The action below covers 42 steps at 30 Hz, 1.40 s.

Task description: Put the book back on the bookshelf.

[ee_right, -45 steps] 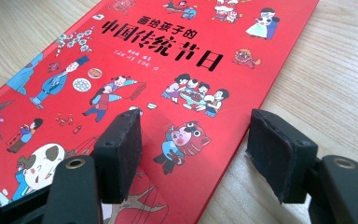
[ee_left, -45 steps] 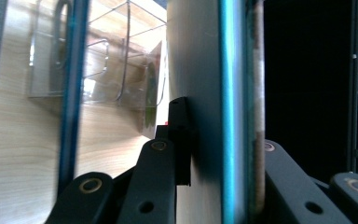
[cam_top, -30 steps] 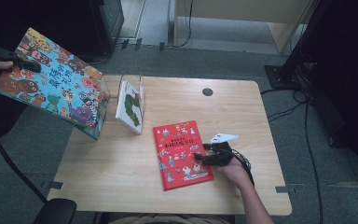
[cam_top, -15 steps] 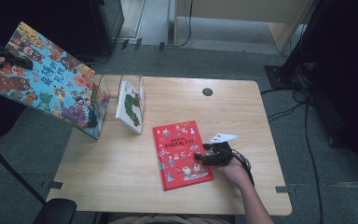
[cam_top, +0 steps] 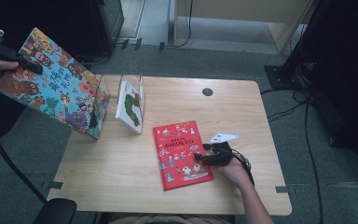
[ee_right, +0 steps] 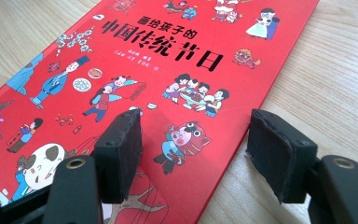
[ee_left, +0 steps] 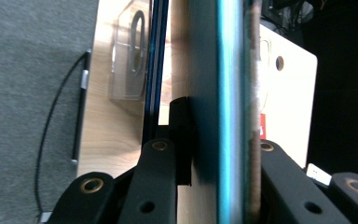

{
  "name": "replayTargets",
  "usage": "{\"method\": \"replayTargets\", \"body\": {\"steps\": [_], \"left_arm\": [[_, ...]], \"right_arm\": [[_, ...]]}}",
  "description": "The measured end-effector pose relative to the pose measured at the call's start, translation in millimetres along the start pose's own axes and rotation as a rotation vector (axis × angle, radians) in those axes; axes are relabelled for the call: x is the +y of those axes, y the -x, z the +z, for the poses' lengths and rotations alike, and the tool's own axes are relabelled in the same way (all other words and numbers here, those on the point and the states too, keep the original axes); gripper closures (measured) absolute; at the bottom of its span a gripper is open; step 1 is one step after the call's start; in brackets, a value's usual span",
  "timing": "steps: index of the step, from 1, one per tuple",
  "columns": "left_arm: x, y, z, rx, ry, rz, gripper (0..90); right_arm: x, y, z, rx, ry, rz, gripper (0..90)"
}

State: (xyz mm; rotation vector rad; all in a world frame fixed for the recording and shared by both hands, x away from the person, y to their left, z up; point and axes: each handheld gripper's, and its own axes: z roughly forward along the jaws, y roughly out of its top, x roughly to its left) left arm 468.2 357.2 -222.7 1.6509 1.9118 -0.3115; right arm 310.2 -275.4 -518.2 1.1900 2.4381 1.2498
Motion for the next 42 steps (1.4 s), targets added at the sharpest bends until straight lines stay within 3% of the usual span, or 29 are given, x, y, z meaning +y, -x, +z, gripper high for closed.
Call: {"method": "replayTargets", "body": {"steps": [21,42], "left_arm": [[-2.9,-1.1,25.7,0.023,-0.013,0.021,79.1],[-4.3,2.5,34.0,0.049,-0.015,0.027,78.5]], "right_arm": [[0.2,0.1,-0.1,0.000,-0.002,-0.001,35.8],[0.4,0.0,-0.3,-0.001,-0.004,-0.002,36.0]]}}
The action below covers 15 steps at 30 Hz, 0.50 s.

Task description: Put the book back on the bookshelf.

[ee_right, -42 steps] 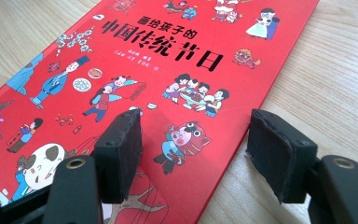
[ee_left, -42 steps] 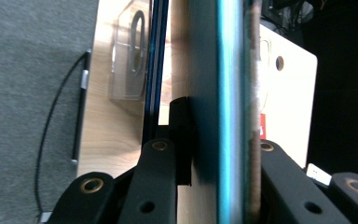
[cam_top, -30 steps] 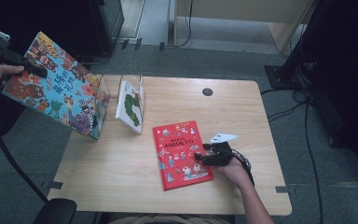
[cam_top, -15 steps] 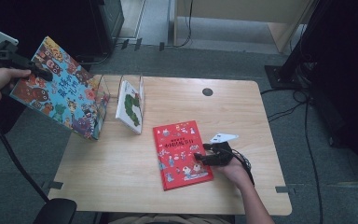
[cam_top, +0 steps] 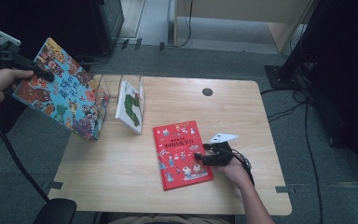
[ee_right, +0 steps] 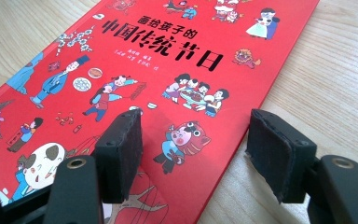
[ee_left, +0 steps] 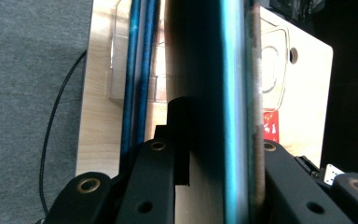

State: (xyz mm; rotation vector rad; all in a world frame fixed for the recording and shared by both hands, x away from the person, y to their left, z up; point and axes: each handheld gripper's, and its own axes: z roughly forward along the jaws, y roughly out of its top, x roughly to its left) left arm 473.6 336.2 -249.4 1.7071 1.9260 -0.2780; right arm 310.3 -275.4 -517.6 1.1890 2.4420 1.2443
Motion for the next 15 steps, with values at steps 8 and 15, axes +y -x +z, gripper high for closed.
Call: {"method": "replayTargets", "body": {"steps": [8,15], "left_arm": [[1.4,8.0,8.5,0.031,-0.017,0.017,78.0],[1.4,9.8,10.3,0.048,-0.016,0.013,78.1]], "right_arm": [[0.1,-0.1,-0.1,-0.001,-0.001,0.000,36.1],[0.2,-0.2,-0.4,-0.001,-0.003,0.002,36.3]]}}
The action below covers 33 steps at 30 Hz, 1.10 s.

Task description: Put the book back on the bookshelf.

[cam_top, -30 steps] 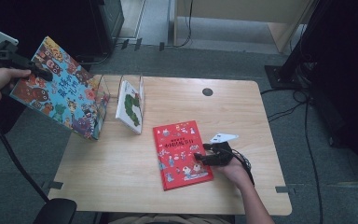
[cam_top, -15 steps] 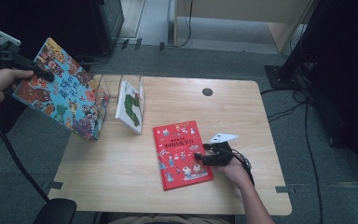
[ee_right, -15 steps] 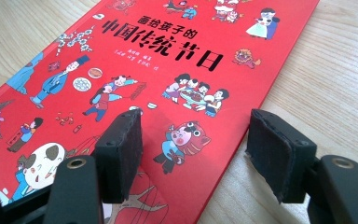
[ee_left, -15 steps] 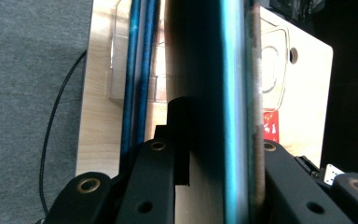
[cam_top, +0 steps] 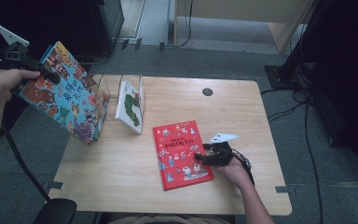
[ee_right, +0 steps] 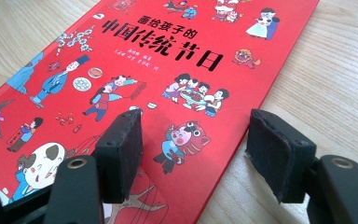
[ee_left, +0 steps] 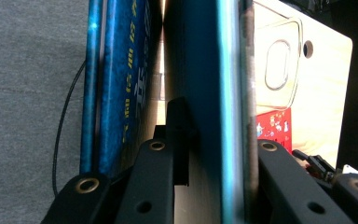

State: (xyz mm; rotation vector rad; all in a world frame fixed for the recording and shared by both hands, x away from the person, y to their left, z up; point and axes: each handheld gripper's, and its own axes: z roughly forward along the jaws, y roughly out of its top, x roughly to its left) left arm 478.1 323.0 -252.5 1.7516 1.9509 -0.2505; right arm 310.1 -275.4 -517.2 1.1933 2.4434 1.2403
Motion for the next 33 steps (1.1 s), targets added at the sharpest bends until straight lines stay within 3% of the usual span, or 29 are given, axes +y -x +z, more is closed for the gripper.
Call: {"method": "replayTargets", "body": {"steps": [14,22,28,33], "left_arm": [[-0.7,4.6,2.4,0.070,-0.032,0.028,78.8],[-1.6,6.3,2.5,0.065,-0.060,0.031,78.1],[-1.5,9.9,0.9,0.045,-0.052,0.030,75.8],[-0.6,10.9,-9.6,-0.057,-0.009,0.011,74.5]], "right_arm": [[0.0,-0.2,-0.2,-0.002,-0.002,-0.002,36.3],[0.0,-0.2,-0.3,-0.003,-0.002,-0.008,36.4],[0.0,-0.3,-0.4,-0.002,-0.002,-0.008,36.5],[0.0,-0.3,-0.3,-0.002,-0.001,-0.009,36.4]]}}
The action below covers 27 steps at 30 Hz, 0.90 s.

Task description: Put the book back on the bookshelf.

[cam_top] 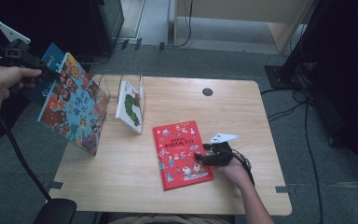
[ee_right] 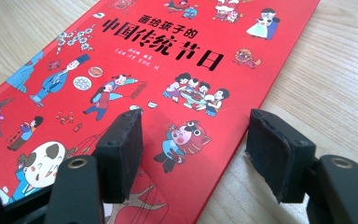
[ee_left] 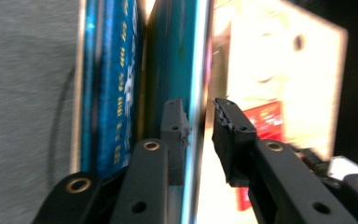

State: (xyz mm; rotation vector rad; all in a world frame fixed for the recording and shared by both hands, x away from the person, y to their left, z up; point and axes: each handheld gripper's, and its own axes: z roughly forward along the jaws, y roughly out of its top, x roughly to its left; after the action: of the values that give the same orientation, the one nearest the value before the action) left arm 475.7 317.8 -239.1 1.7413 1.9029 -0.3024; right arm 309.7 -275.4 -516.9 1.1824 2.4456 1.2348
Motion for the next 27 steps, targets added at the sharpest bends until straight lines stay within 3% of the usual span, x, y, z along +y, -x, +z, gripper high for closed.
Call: {"method": "replayTargets", "body": {"steps": [2,3,5,10,12,13,21,27], "left_arm": [[-0.3,1.5,-0.4,0.029,-0.010,0.009,72.7],[-0.9,2.6,-0.2,0.068,-0.012,0.017,71.7],[-1.5,2.1,-1.3,0.089,-0.008,0.023,70.4],[-2.6,-0.8,-7.8,0.059,0.005,0.024,70.2],[-2.7,0.4,-10.9,-0.011,0.013,0.029,71.2],[-2.5,2.0,-11.8,-0.017,0.017,0.030,71.2],[-1.6,10.5,-11.9,-0.003,0.015,0.056,70.8],[-4.9,13.6,-15.0,0.002,0.043,0.078,69.9]], "right_arm": [[0.0,-0.1,0.0,0.000,0.000,0.000,36.5],[0.1,-0.1,0.0,0.000,0.000,-0.001,36.4],[0.0,-0.1,0.0,0.000,0.000,-0.001,36.5],[0.1,0.0,0.0,0.000,-0.001,0.000,36.4],[0.1,0.3,0.0,0.001,-0.002,-0.001,36.3],[0.1,0.3,0.0,0.001,-0.002,0.000,36.3],[0.1,-0.2,0.2,0.000,0.001,-0.001,36.4],[0.2,0.1,0.0,0.001,0.000,-0.006,36.6]]}}
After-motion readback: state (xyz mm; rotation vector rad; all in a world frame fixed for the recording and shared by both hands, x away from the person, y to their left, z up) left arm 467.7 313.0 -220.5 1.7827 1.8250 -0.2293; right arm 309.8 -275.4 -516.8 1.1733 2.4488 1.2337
